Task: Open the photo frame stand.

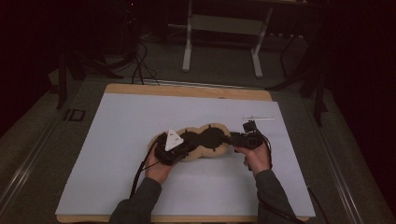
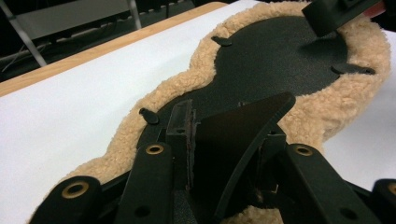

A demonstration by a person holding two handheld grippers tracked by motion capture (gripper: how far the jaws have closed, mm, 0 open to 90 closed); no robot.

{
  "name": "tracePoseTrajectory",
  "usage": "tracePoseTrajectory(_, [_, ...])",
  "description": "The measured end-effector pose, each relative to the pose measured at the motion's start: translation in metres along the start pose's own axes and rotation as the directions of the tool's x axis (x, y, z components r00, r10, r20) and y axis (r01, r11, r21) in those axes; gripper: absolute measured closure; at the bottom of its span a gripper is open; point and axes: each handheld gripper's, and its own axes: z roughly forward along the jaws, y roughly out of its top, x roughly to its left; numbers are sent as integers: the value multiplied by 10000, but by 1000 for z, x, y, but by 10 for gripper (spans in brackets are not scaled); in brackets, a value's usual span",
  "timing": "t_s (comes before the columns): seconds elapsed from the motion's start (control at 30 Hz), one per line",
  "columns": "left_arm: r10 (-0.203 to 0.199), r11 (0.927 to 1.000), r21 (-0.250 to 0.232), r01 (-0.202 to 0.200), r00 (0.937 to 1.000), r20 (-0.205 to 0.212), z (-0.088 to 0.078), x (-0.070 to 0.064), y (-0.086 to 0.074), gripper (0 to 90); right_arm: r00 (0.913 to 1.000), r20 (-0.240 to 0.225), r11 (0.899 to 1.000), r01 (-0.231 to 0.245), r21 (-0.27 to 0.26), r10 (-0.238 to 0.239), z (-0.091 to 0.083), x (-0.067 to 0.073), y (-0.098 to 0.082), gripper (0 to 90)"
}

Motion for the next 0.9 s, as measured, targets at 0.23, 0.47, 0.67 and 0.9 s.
tracePoseTrajectory(0.23, [83, 10000, -47, -82, 9998, 176, 0, -1, -3, 671, 9973, -582, 9980, -429, 459, 456, 8, -6, 1, 343])
tracePoseTrajectory(0.47, [-34, 9999, -112, 39, 9992, 398, -1, 0, -5, 650, 9941, -753, 9951, -731, 670, 781, 8, -9, 0, 409])
tracePoseTrajectory(0.67, [66, 9999, -99, -64, 9997, 252, -1, -2, -5, 659, 9891, -936, 9913, -1064, 774, 1134, 8, -13, 0, 411])
tracePoseTrajectory(0.9, [75, 10000, -55, -74, 9998, 194, -1, -2, -5, 660, 9789, -1261, 9815, -1452, 1251, 1609, 9, -18, -1, 405])
